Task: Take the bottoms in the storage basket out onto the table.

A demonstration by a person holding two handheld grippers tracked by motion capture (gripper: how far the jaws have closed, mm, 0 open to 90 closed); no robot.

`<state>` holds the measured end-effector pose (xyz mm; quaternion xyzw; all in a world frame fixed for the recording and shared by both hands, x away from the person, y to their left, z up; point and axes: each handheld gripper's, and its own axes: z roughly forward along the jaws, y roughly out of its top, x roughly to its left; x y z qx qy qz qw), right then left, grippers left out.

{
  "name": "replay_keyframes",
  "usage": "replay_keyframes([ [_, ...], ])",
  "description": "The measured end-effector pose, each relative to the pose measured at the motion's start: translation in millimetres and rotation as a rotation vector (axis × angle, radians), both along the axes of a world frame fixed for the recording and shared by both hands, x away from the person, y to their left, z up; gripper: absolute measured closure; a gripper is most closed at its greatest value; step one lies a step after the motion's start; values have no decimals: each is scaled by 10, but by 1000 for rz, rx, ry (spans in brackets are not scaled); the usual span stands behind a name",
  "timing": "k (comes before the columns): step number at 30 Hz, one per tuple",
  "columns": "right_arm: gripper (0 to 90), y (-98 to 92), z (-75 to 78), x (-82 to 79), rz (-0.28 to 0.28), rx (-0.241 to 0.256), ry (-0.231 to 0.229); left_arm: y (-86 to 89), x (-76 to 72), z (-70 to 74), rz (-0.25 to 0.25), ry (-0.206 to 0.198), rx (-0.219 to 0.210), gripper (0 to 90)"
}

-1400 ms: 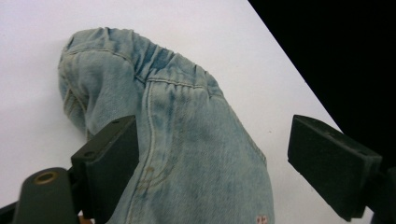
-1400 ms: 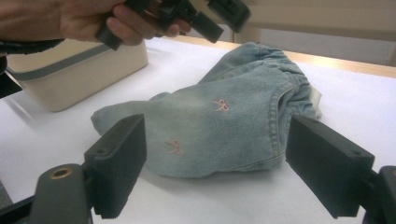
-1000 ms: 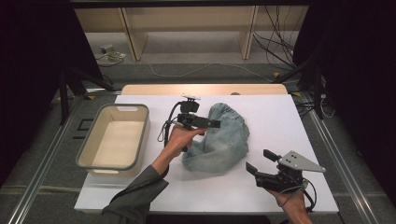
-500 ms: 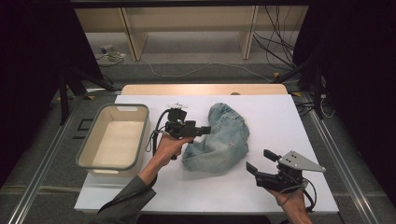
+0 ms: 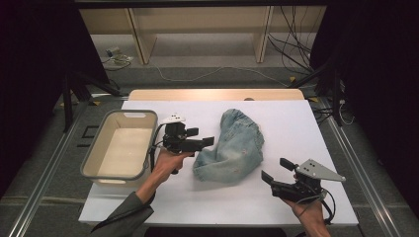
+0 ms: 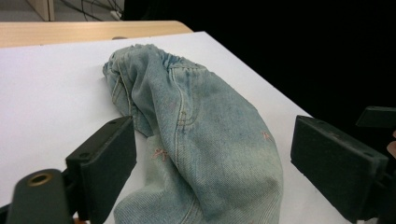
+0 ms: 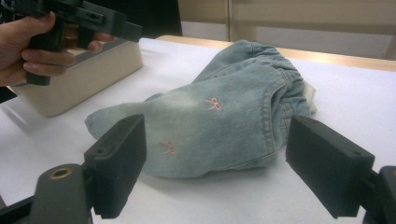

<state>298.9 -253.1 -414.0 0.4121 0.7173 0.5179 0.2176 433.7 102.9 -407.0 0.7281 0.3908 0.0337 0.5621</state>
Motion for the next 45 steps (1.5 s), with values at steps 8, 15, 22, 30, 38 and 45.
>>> replay_keyframes([
  [8,212,6,-3,0,4,-3,-1,95,-132,-26,-14,-55,-15,95],
  [15,212,7,1,0,8,-1,-3,130,-217,-25,-22,-106,-37,82],
  [22,211,1,1,0,7,6,-4,136,-310,-4,-42,-137,-59,73],
  [30,211,4,3,-2,10,8,-5,172,-418,-24,-46,-167,-46,78],
  [38,210,4,2,-1,9,9,-4,194,-497,-37,-52,-196,-37,71],
  [45,209,2,6,-7,13,12,-11,236,-573,-68,-54,-212,-24,69],
])
